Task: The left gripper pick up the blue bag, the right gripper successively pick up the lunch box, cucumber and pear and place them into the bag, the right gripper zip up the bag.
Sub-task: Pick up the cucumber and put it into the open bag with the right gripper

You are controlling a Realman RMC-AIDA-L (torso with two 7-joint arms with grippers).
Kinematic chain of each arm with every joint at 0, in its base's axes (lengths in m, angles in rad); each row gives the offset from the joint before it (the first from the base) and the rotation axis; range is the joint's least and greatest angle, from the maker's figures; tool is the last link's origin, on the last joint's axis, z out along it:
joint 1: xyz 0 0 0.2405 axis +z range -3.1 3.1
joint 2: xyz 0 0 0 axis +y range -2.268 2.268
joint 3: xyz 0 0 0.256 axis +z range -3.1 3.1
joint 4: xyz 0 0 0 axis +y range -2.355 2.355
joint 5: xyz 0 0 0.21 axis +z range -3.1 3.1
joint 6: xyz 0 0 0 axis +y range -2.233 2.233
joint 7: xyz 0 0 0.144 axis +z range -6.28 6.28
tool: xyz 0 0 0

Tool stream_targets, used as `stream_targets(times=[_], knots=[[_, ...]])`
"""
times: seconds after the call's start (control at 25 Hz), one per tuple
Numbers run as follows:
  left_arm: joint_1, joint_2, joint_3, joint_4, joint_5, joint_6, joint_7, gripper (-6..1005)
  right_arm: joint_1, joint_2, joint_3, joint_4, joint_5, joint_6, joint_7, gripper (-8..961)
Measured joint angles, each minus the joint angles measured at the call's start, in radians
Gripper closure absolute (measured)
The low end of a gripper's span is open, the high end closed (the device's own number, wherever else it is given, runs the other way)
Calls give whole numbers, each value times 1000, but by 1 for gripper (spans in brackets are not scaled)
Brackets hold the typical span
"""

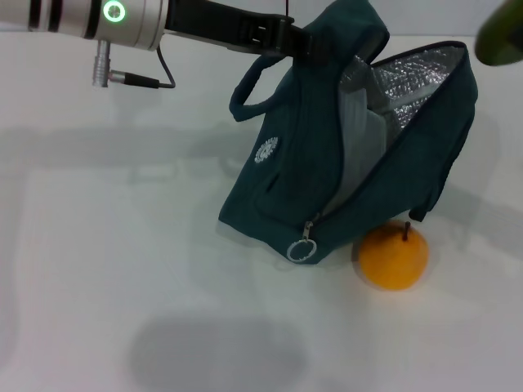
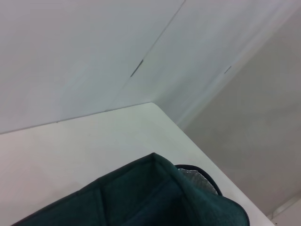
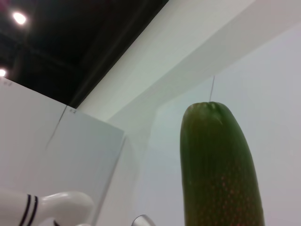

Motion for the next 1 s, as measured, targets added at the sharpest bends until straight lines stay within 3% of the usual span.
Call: stream_targets(times=[0.2,0.4,1.0], knots=[[3,-6,0,-7,-1,6,-3,943,32,2,-39,78,-11,84,-110,329],[7,-7,0,-7,-1,11,-5,943,36,2,-154,79,-9,257,-150,329],[6,-7,0,-9,-2,32,-14,943,57,-7,-198,70,-12,405,-160,329]])
